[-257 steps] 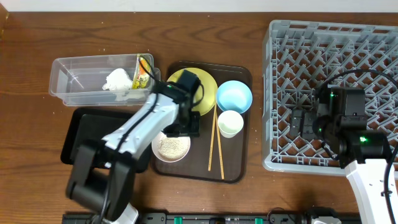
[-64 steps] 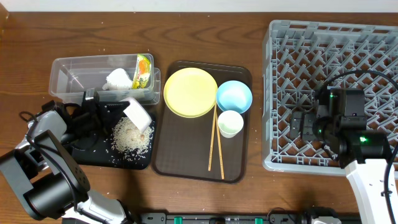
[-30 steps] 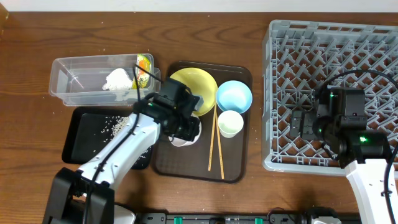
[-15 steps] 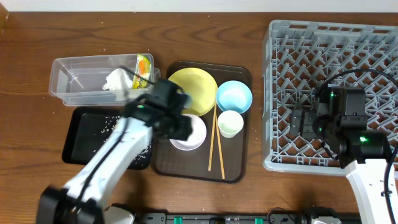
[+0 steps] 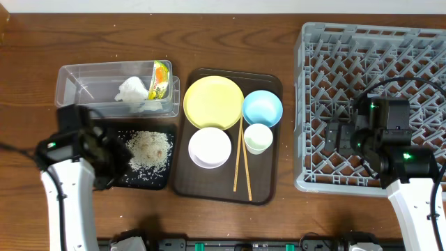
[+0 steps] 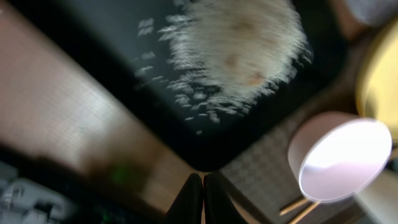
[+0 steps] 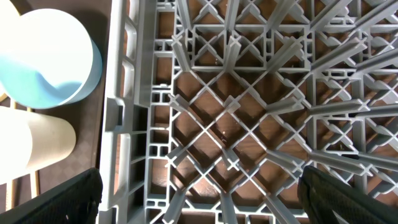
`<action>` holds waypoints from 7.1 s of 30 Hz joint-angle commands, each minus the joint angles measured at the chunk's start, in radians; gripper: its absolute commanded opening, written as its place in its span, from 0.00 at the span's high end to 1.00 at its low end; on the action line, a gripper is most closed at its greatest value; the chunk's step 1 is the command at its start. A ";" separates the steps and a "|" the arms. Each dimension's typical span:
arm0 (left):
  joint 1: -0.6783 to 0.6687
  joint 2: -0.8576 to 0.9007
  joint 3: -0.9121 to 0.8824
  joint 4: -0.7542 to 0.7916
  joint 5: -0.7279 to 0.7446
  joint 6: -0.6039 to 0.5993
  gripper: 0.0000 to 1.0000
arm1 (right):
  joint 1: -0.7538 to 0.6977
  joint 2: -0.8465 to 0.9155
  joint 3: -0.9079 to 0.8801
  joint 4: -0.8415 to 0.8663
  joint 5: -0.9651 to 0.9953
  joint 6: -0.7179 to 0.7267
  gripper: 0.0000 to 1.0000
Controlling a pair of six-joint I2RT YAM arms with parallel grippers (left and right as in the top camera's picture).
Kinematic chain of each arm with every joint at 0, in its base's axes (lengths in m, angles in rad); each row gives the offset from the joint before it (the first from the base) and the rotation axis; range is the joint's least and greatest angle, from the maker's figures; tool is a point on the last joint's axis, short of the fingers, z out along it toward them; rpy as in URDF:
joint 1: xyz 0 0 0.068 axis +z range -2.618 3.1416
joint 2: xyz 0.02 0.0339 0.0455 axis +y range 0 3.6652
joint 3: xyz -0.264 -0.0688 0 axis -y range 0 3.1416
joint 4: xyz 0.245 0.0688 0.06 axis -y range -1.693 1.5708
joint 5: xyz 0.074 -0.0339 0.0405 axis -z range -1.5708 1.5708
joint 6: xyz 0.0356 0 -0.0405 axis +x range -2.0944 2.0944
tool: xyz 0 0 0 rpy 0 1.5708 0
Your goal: Sort waste into correct bins and load items into the dishwasher rack
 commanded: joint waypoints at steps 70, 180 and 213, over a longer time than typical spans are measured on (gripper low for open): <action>-0.066 -0.072 -0.168 0.348 0.305 0.319 0.54 | 0.009 -0.010 0.020 0.064 -0.010 -0.008 0.01; -0.740 0.337 0.087 0.735 0.367 0.121 0.94 | -0.019 0.058 0.018 0.132 -0.056 0.119 0.04; -0.621 0.485 0.087 0.980 1.245 -0.091 0.94 | 0.147 0.338 0.018 0.570 -1.378 -0.244 0.13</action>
